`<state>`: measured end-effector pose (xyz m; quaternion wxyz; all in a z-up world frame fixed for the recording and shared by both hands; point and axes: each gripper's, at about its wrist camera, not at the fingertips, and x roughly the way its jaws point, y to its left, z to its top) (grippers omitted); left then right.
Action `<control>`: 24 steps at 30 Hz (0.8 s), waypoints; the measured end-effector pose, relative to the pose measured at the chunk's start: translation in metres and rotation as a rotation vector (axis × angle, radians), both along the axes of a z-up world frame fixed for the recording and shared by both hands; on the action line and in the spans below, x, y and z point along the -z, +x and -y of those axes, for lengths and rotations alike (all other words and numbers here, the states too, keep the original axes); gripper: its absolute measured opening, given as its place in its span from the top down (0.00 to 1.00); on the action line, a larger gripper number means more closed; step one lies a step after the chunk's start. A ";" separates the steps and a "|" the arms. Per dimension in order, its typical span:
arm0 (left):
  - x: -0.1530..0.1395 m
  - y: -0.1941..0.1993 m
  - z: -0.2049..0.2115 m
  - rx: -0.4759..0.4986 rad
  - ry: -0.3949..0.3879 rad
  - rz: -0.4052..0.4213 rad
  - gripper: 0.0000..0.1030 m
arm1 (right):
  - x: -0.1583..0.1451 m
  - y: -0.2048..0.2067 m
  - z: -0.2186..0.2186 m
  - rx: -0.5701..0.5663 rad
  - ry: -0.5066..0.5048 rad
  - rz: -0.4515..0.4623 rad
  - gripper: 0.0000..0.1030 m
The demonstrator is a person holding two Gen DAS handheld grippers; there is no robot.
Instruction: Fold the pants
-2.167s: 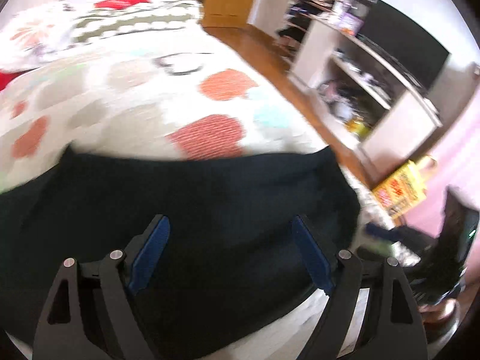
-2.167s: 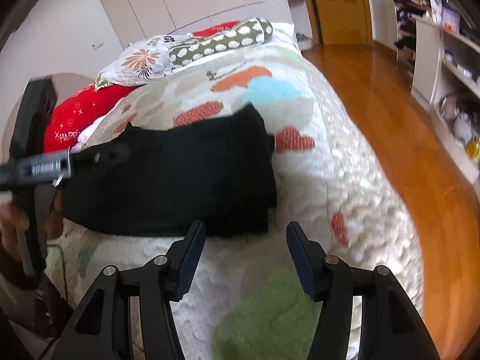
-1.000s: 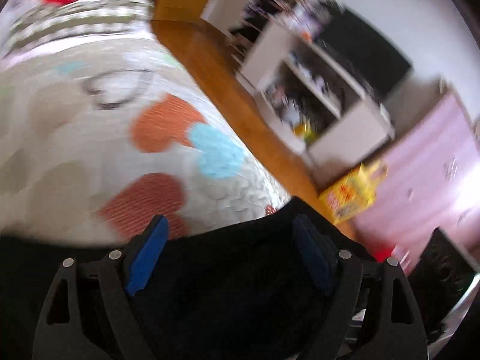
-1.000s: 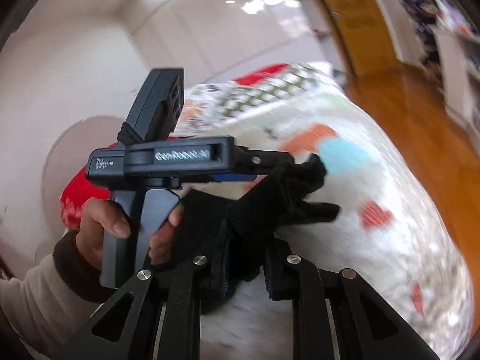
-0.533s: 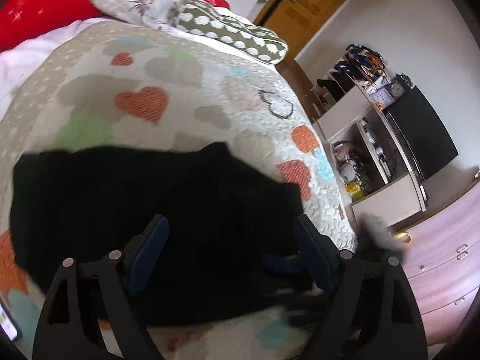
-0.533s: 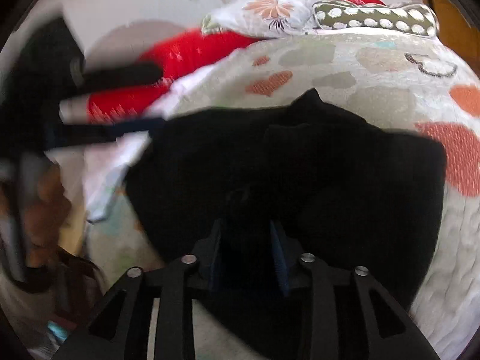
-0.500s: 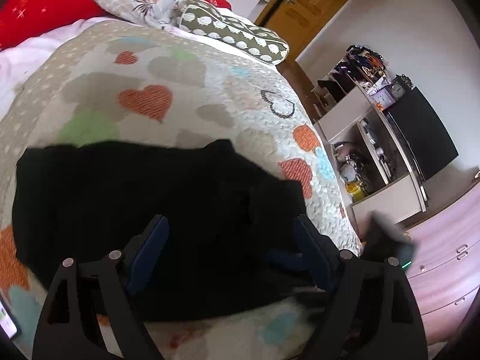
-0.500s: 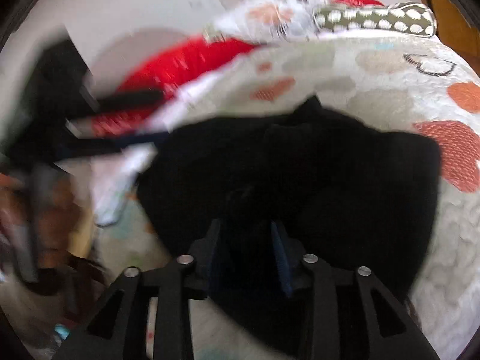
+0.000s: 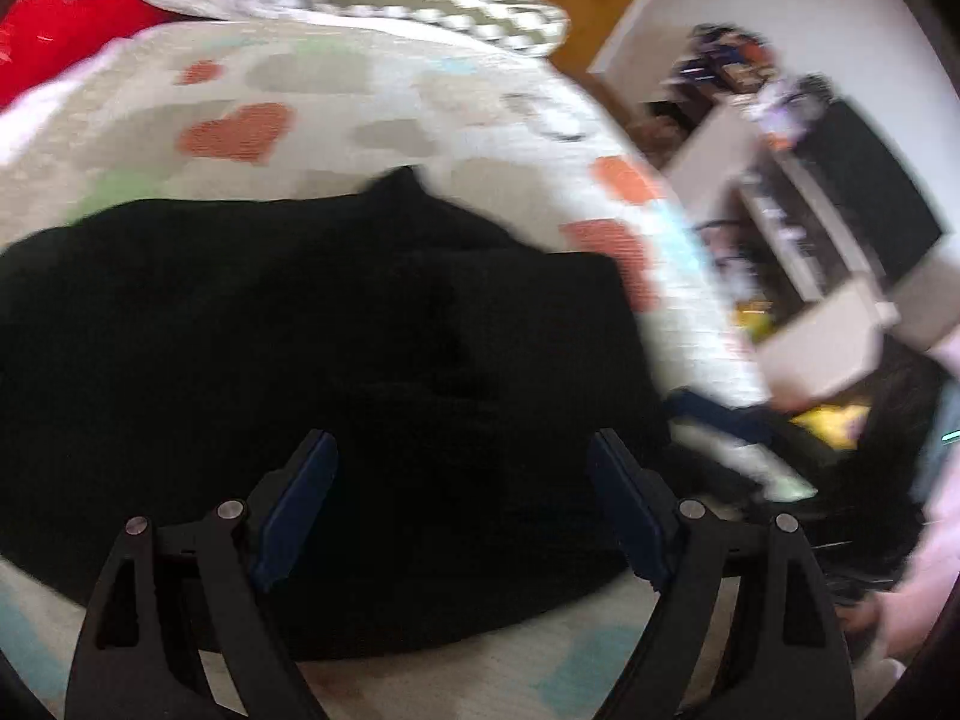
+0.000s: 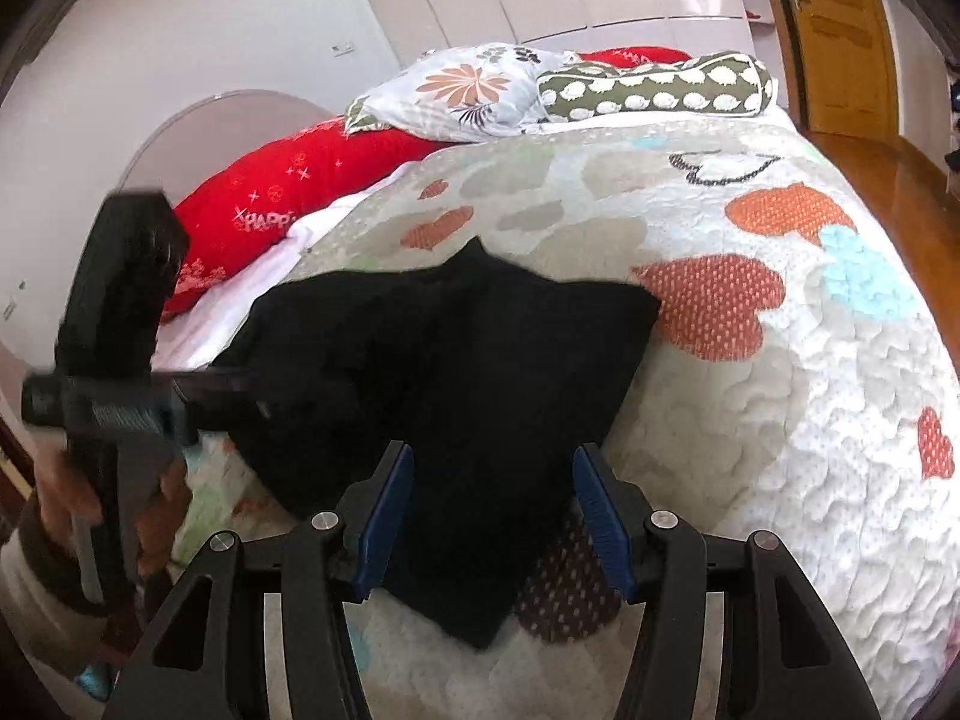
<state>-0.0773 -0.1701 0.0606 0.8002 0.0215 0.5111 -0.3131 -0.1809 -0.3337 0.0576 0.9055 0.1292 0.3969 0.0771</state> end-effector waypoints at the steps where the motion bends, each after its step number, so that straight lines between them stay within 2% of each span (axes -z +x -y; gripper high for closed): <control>1: 0.003 0.004 -0.003 -0.042 0.047 0.017 0.17 | -0.002 0.001 0.001 0.000 0.001 0.007 0.44; 3: 0.007 0.010 -0.011 -0.075 0.043 0.004 0.17 | -0.006 0.019 0.003 -0.002 -0.019 0.024 0.44; 5: 0.010 0.013 -0.017 -0.091 0.001 -0.024 0.17 | -0.008 0.033 0.000 -0.034 -0.059 0.025 0.44; 8: 0.012 0.009 -0.010 -0.056 -0.005 -0.009 0.17 | 0.009 0.075 -0.008 -0.074 -0.138 -0.016 0.44; 10: 0.012 0.006 -0.003 -0.051 -0.004 0.014 0.17 | 0.019 0.091 -0.011 -0.091 -0.144 -0.038 0.46; 11: 0.012 0.005 -0.001 -0.051 -0.009 0.016 0.17 | 0.024 0.099 -0.013 -0.100 -0.152 -0.045 0.49; 12: 0.012 0.004 0.000 -0.052 -0.015 0.013 0.19 | 0.025 0.102 -0.013 -0.101 -0.160 -0.048 0.62; 13: 0.010 0.003 -0.001 -0.047 -0.036 -0.004 0.32 | 0.024 0.104 -0.013 -0.092 -0.166 -0.048 0.71; 14: 0.008 0.001 0.000 -0.033 -0.052 -0.026 0.55 | 0.021 0.106 -0.011 -0.075 -0.164 -0.047 0.78; 15: 0.007 -0.001 -0.001 -0.018 -0.066 -0.053 0.65 | 0.017 0.107 -0.008 -0.060 -0.151 -0.038 0.78; 16: 0.006 -0.003 -0.003 -0.009 -0.081 -0.075 0.68 | 0.014 0.108 -0.007 -0.053 -0.143 -0.024 0.78; 18: 0.006 -0.005 -0.008 -0.033 -0.082 -0.063 0.68 | 0.015 0.113 -0.010 -0.057 -0.139 -0.013 0.74; 21: 0.012 -0.007 -0.017 -0.064 -0.089 -0.082 0.68 | 0.032 0.126 -0.018 -0.065 -0.139 -0.052 0.74; 24: 0.006 -0.009 -0.022 -0.062 -0.083 -0.073 0.65 | 0.027 0.124 -0.017 -0.070 -0.137 -0.045 0.74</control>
